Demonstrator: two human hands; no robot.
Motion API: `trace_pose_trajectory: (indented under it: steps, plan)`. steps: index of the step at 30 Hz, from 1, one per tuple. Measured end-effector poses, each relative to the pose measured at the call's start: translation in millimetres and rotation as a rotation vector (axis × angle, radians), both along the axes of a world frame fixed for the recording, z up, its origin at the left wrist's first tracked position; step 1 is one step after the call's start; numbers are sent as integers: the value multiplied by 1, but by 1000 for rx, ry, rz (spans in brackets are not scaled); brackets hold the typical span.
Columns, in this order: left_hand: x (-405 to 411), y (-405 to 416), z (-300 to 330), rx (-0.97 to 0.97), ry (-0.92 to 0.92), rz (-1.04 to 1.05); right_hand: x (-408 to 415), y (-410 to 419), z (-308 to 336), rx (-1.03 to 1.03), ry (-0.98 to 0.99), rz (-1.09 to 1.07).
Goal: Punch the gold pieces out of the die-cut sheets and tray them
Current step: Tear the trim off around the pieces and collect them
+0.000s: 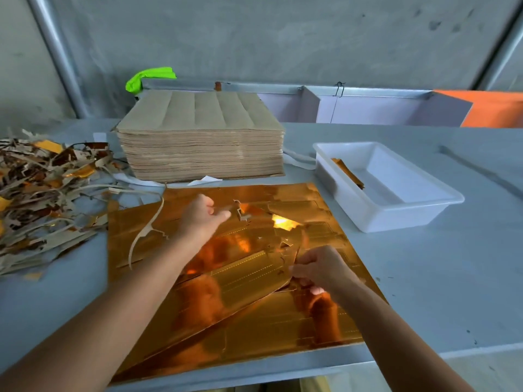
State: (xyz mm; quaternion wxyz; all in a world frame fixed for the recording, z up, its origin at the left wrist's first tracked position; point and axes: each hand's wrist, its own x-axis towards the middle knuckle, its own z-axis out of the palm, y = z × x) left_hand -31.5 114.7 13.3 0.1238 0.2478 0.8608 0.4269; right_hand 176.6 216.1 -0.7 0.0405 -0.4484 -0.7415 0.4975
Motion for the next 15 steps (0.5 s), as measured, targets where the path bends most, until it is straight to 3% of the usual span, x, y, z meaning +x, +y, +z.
trace_pose_trajectory:
  steps: [3,5,6,9,11,15]
  plan:
    - [19,-3,-1,-139,452,-115,-6,-5,-1,65,-40,98]
    - [28,-7,0,-121,708,-273,-5,-5,-2,55,45,88]
    - [33,-8,1,-118,707,-403,-4,-4,0,31,125,61]
    - [44,-9,4,-215,473,-695,0,-4,8,-100,465,-23]
    - [46,-5,9,-198,278,-759,2,-5,13,-107,639,-34]
    - [53,-2,25,6,-3,-852,-1,-6,20,-20,781,-21]
